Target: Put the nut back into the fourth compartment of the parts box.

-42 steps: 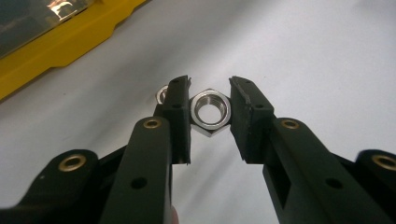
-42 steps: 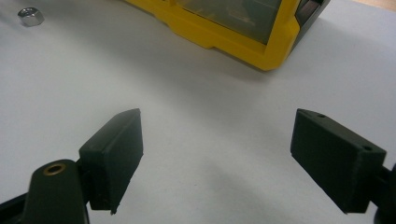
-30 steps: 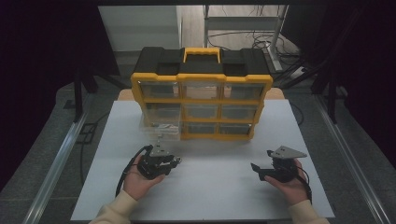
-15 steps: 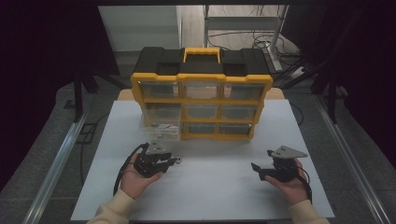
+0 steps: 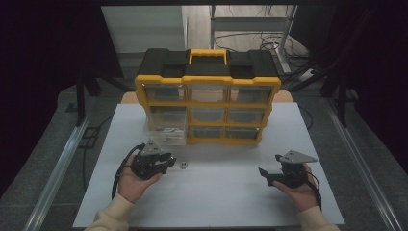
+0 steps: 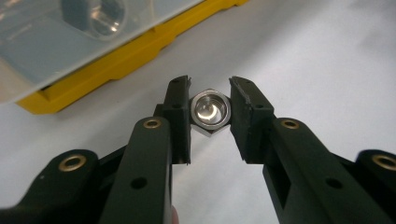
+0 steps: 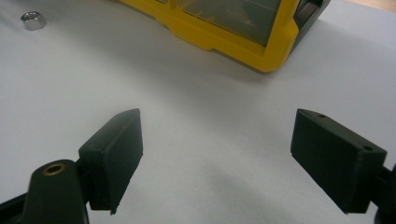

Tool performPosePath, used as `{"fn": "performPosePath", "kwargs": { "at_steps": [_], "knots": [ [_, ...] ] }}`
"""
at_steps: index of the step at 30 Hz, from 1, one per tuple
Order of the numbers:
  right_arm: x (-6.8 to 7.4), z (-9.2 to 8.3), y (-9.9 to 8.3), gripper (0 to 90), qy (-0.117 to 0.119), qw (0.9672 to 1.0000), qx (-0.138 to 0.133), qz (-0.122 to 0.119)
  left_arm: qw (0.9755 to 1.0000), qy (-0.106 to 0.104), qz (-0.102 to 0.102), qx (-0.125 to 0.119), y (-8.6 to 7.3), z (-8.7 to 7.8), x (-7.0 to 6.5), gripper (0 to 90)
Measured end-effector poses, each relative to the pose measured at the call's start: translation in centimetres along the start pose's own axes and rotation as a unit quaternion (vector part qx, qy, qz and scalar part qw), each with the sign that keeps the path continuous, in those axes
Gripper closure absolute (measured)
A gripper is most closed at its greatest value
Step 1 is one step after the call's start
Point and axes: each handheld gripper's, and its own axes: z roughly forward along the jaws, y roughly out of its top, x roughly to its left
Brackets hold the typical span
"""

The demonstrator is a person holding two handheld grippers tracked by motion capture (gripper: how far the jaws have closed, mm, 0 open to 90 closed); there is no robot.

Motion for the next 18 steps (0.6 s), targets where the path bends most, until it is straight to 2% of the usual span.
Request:
{"fn": "performPosePath", "kwargs": {
  "at_steps": [18],
  "knots": [
    [0.0, 0.0, 0.0, 17.1, -0.002, 1.0, 0.001, 0.0, 0.9996, 0.012, -0.014, -0.022, 0.2, -1.9, 1.0, 70.1]
  ]
}}
